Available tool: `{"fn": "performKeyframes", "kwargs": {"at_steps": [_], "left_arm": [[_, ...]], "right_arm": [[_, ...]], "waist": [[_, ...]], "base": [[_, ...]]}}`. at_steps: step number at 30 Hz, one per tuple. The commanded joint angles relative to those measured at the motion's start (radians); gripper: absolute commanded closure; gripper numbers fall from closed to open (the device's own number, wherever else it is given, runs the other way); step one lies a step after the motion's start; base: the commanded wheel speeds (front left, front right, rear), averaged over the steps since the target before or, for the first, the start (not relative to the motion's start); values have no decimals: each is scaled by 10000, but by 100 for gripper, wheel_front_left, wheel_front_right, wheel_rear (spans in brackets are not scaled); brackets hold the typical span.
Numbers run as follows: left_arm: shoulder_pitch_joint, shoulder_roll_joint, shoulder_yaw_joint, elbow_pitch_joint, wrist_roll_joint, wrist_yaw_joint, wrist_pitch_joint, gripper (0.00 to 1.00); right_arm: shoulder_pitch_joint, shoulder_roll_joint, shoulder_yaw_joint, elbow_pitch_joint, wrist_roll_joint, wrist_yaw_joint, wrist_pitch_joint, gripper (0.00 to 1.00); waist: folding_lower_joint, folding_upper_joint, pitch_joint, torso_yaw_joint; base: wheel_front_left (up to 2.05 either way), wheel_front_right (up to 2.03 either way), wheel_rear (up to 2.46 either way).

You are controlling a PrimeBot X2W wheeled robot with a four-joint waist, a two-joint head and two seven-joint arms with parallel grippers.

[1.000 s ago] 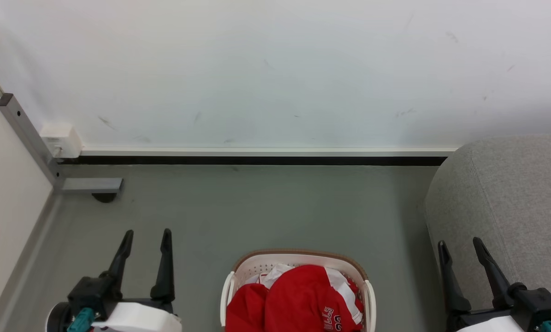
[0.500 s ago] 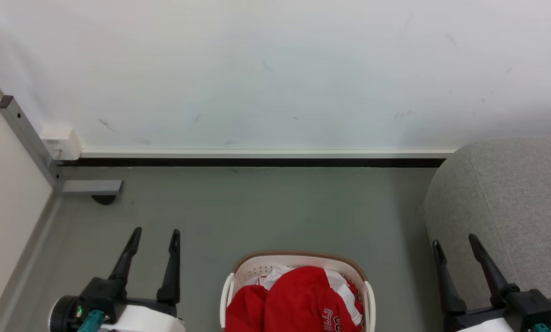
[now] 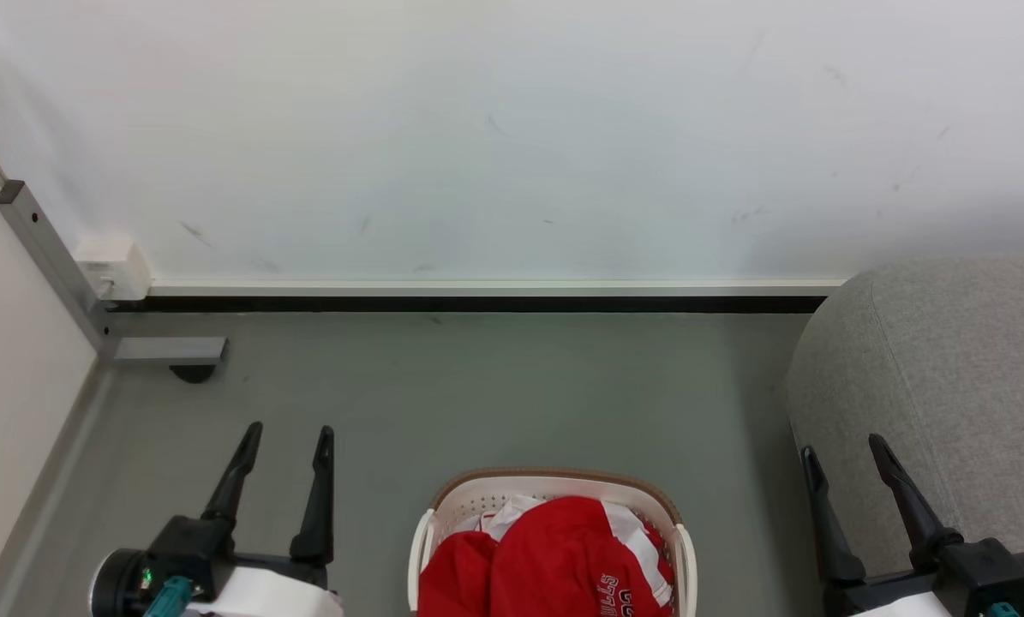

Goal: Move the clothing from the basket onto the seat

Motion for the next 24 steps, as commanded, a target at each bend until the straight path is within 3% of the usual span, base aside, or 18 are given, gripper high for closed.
{"fn": "performKeyframes", "kwargs": {"at_steps": [1, 14, 24], "left_arm": [[-34, -9, 59, 24, 150, 9, -7, 0], [-19, -82, 164, -152, 12, -83, -7, 0], [-173, -112, 291, -130, -232, -210, -5, 0]], "right_arm": [[-14, -71, -11, 1, -58, -17, 1, 0], [-58, -69, 14, -134, 108, -17, 1, 0], [-127, -62, -2, -596, 603, -17, 2, 0]], "waist": [[0, 0, -4, -6], [0, 0, 31, -159], [0, 0, 337, -703]], "base": [[0, 0, 0], [0, 0, 0], [0, 0, 0]]}}
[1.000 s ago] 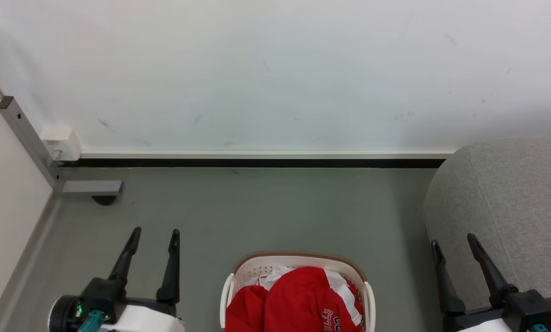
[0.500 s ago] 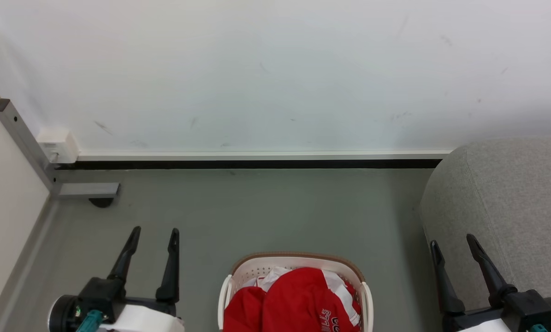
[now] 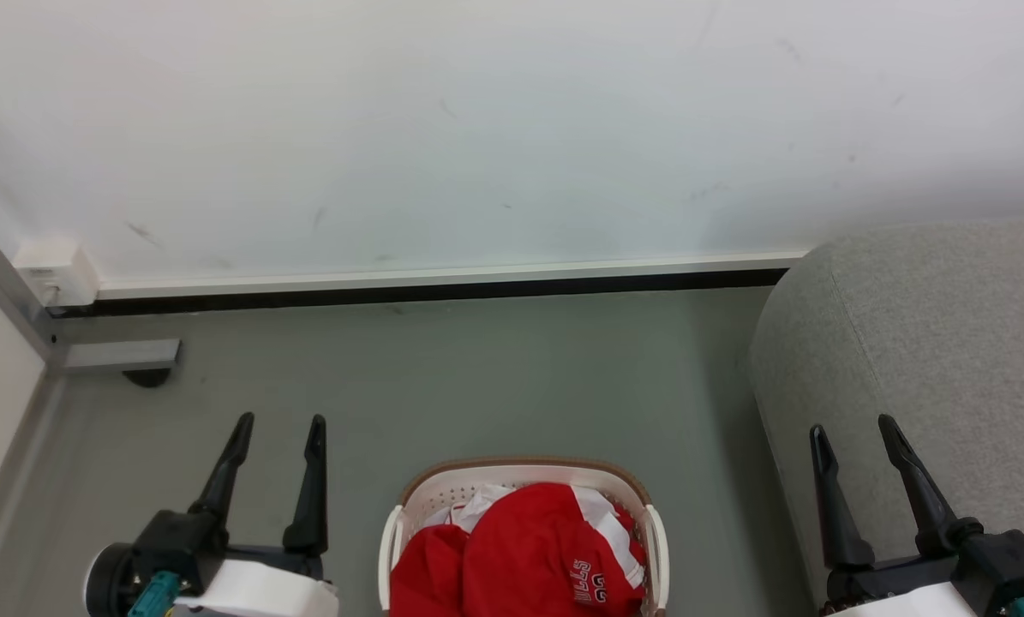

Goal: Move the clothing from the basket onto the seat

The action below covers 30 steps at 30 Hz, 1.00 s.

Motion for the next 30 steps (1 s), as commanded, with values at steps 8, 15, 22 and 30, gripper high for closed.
{"fn": "performKeyframes", "kwargs": {"at_steps": [8, 15, 22, 30], "left_arm": [[-623, 24, -59, 106, -44, -248, -3, 0], [-1241, 77, -25, 666, -141, -462, -3, 0], [-2145, 469, -331, 2275, -54, -596, -3, 0], [-3715, 899, -1196, 4951, -23, -677, 176, 0]], "right_arm": [[-412, -49, -149, -631, 590, -17, 6, 0], [-949, -47, -83, -1121, 1023, -17, 6, 0], [-1322, -44, -114, -1528, 1495, -17, 6, 0], [-1734, -39, -148, -1893, 1804, -17, 6, 0]], "waist": [[-1, 0, 1013, -682], [-1, 0, 2103, -1363], [-1, 0, 3155, -2042], [-1, 0, 4118, -2624]], "base": [[0, 0, 0], [0, 0, 0], [0, 0, 0], [0, 0, 0]]}}
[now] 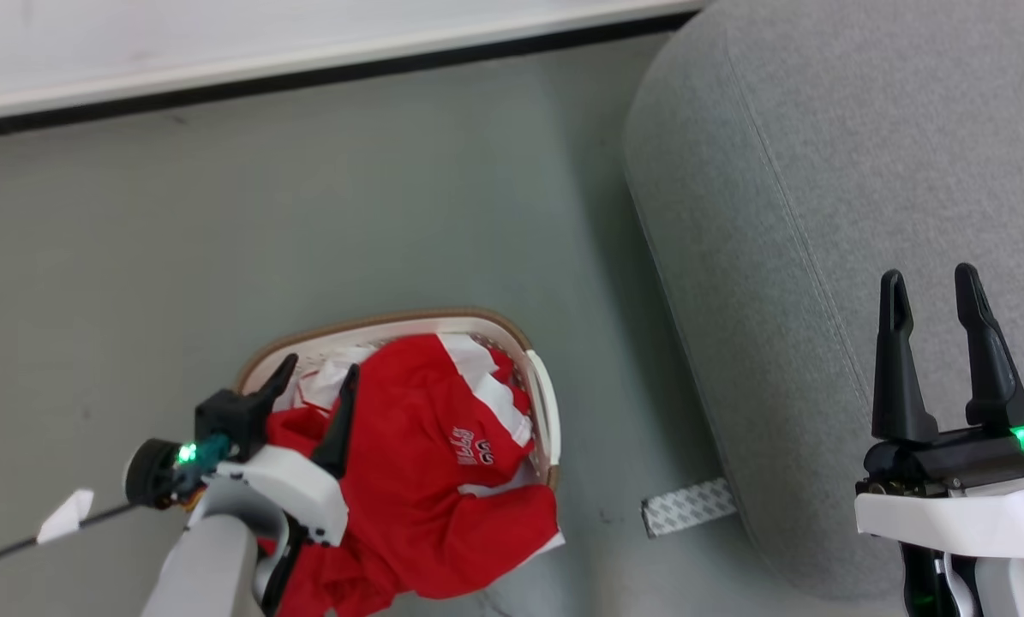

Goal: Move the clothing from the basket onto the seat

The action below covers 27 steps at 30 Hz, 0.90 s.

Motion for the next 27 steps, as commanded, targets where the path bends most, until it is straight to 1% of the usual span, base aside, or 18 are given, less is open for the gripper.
{"fn": "performKeyframes", "kwargs": {"at_steps": [1, 4, 5, 10, 15, 21, 25, 27], "left_arm": [[-412, 149, -129, 422, -39, -25, 122, 0], [-1017, 300, -502, 1279, -129, -30, 365, 0], [-1017, 300, -502, 1279, -129, -30, 365, 0], [-1909, 652, -1187, 2578, -332, -15, 854, 0], [-2589, 1032, -1663, 3850, -667, -17, 1449, 0], [-3411, 1594, -2076, 4962, -799, -18, 1978, 0], [-3876, 1865, -2320, 5483, -787, -19, 2331, 0], [-4055, 1913, -2509, 5752, -664, -19, 2595, 0]], "right_arm": [[-195, -23, 49, -99, 97, -17, 6, 0], [-360, -24, 101, -229, 260, -17, 6, 0], [-360, -24, 101, -229, 260, -17, 6, 0], [-636, -24, 207, -470, 587, -17, 6, 0], [-813, -24, 362, -615, 945, -17, 6, 0], [-964, -23, 597, -708, 1395, -17, 5, 0], [-1035, -23, 795, -743, 1612, -17, 6, 0], [-1012, -21, 773, -761, 1644, -17, 6, 0]], "waist": [[-2, 0, 510, -404], [-2, 0, 911, -646], [-2, 0, 911, -646], [-2, 0, 1656, -1121], [-2, 0, 2308, -1568], [-2, 0, 2998, -2073], [-2, 0, 3370, -2394], [-2, 0, 3514, -2435]], "base": [[0, 0, 0], [0, 0, 0], [0, 0, 0], [0, 0, 0], [0, 0, 0], [0, 0, 0], [0, 0, 0], [0, 0, 0]]}}
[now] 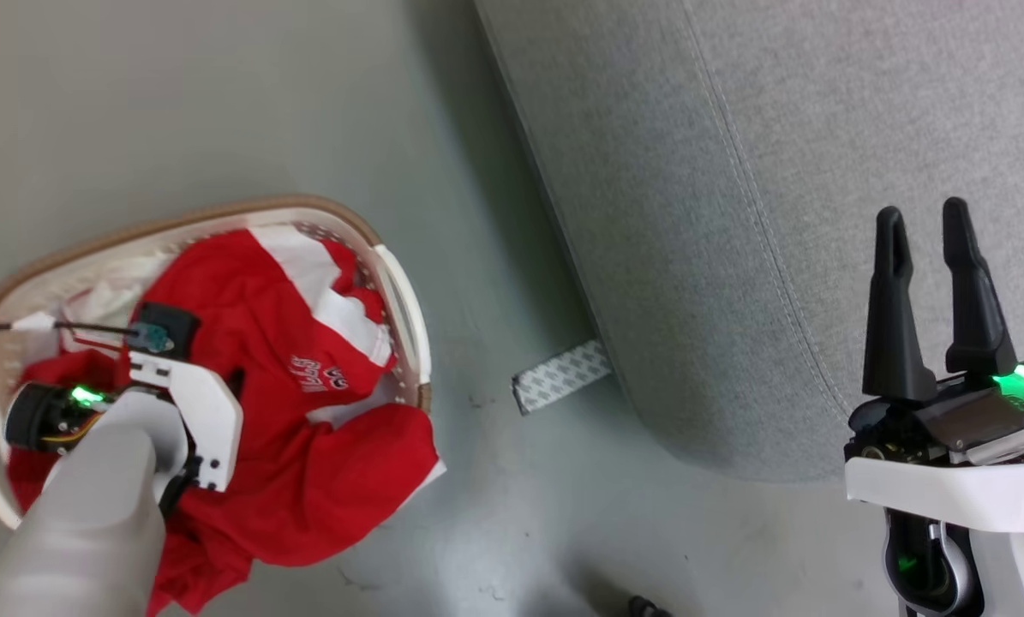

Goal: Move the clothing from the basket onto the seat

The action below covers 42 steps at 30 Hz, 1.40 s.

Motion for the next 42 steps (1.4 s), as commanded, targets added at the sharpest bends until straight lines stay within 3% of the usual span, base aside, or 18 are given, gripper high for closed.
{"fn": "performKeyframes", "kwargs": {"at_steps": [1, 11, 12, 13, 14, 22, 32, 42], "left_arm": [[-111, 112, -90, 114, 111, 21, 87, 0], [-472, 72, -1292, 690, 461, 21, 1119, 0], [-498, 71, -1347, 706, 409, 21, 1102, 26], [-508, 55, -1394, 709, 333, 21, 998, 96], [-524, 51, -1433, 707, 260, 21, 892, 100], [-493, -89, -1571, 519, -401, 20, -156, 100], [74, -1361, -2177, 6, -1434, 20, -1521, 100], [707, -2096, -3040, -845, -2945, 20, -2412, 100]], "right_arm": [[-111, -7, -18, -81, 55, -17, 7, 0], [264, -10, -197, -224, 98, -17, 8, 0], [249, -10, -196, -226, 102, -17, 7, 0], [233, -10, -190, -215, 103, -17, 7, 0], [201, -10, -176, -193, 99, -17, 7, 0], [-311, -13, 178, 25, -116, -17, 7, 0], [-207, -18, -236, 350, -1218, -17, 7, 0], [372, -19, -513, 839, -2144, -19, 8, 0]], "waist": [[-1, 0, 230, -133], [-1, 0, 685, -52], [-1, 0, 701, -48], [-1, 0, 708, -47], [-1, 0, 704, -48], [-1, 0, 103, -89], [-1, 0, -1988, 1273], [-1, 0, -4032, 2695]], "base": [[0, 0, 0], [0, 0, 0], [0, 0, 0], [0, 0, 0], [0, 0, 0], [0, 0, 0], [0, 0, 0], [0, 0, 0]]}}
